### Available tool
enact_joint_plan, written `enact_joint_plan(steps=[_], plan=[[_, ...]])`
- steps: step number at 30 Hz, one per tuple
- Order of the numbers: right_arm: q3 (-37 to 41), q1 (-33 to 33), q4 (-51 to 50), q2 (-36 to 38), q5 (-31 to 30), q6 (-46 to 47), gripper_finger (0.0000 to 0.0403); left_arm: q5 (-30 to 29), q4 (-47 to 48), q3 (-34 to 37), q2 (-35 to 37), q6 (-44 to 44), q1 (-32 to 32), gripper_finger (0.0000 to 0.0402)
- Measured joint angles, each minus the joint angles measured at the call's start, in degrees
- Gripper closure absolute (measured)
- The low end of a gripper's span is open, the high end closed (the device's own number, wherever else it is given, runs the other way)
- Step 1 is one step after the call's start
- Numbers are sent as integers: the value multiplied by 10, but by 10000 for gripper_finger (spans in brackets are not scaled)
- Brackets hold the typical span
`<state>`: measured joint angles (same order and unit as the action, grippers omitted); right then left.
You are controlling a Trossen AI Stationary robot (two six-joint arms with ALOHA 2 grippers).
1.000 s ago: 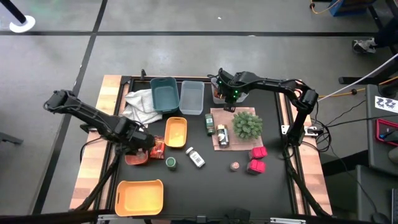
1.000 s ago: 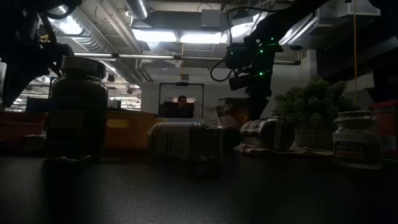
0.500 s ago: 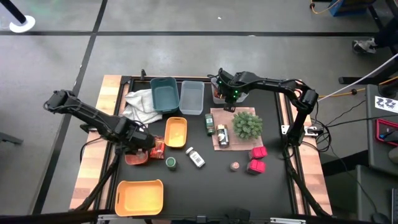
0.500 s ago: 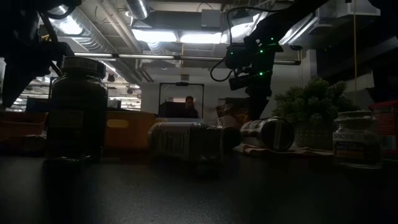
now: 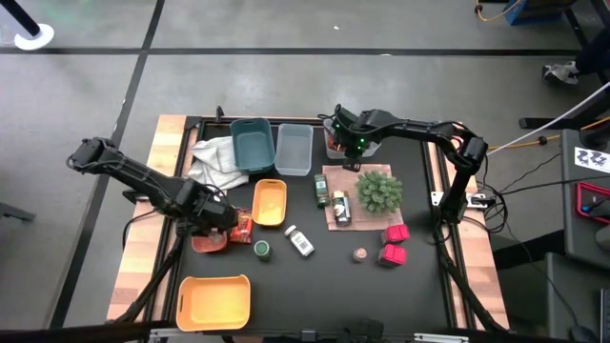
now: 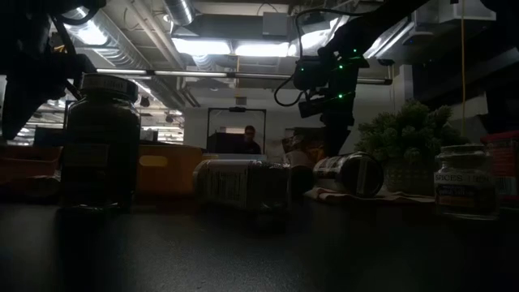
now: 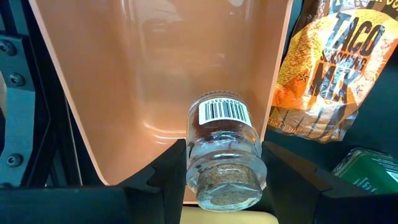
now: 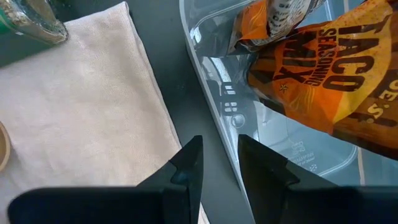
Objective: Sort spices by type
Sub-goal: Put the left brown seasoning bottle into the orange bin
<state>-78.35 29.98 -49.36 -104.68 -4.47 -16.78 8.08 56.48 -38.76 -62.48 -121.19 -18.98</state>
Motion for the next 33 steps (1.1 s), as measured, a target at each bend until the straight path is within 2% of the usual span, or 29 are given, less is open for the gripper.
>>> enact_joint_plan(steps=[3, 9, 26, 33], plan=[[0, 0, 0, 0, 0, 0, 301, -2, 2, 0, 0, 2, 0, 233], [0, 0, 0, 0, 0, 0, 301, -51, 3, 0, 0, 28, 0, 233], [0, 0, 0, 0, 0, 0, 301, -42, 5, 0, -5, 51, -1, 233], [0, 0, -1, 0, 0, 0, 301, -44, 9, 0, -20, 88, -1, 233]])
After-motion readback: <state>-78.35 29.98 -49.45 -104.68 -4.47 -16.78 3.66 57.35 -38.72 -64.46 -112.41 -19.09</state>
